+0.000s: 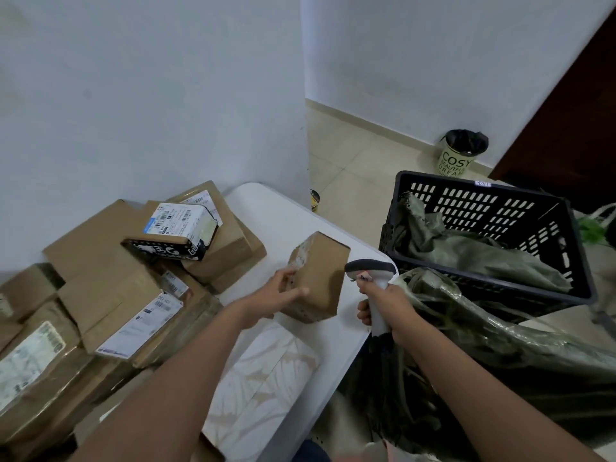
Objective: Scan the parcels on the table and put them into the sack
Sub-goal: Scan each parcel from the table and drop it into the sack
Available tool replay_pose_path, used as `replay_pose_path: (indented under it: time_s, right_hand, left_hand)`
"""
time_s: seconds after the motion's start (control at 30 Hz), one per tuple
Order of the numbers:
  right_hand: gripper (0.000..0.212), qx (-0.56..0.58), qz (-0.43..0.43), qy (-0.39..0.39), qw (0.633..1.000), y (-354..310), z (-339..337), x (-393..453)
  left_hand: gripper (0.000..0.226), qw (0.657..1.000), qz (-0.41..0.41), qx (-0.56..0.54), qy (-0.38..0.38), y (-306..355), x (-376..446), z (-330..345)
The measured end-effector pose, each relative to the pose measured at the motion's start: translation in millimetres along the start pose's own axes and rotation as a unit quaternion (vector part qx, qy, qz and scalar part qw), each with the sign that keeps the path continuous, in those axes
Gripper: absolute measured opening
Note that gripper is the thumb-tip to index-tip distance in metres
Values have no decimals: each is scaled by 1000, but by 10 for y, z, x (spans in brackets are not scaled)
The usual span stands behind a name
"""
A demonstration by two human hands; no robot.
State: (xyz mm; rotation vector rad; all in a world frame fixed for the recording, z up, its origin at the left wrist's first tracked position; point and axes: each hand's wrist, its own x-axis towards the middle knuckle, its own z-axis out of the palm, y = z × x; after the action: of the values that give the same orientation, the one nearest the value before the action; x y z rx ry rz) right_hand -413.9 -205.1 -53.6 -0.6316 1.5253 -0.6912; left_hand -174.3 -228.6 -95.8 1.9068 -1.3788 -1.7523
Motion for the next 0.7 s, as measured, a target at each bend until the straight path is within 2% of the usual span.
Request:
replay_pose_path:
  time_s: [0.07,0.17,0.23,0.3,0.4,0.47,0.53,0.6,0.7]
  right_hand:
    - [32,3,2,1,1000,6,-4,-13]
    - [34,3,1,-1,1000,25,-20,-48]
    - [32,5,-2,1,1000,45,-42,-66]
    - [30,8,-2,5,1000,63,-64,-83]
    - [29,10,-1,9,1000,86,-95,-116]
    - [29,10,-1,5,1000,93,-128,-151]
    - [30,9,0,1,1000,89,-175,-197]
    - [30,14,-1,1,1000,67,-229,-246]
    - [29,28,-11,5,1000,-11,-302,-315]
  left_hand:
    - [58,999,-11,10,36,-86,-47,-48]
    - [48,980,89,75,164,-191,-24,-84]
    - [47,964,134,144,182,-147,-2,-36]
    - [46,953,105,196,206,-38,42,94]
    - [89,942,0,266,204,156,68,378]
    - [104,932,-29,297,207,205,83,544]
    - [105,935,-39,273,221,229,67,582]
    - [98,953,-28,192,232,211,68,488]
    - [93,978,-2,-65,200,156,-62,284]
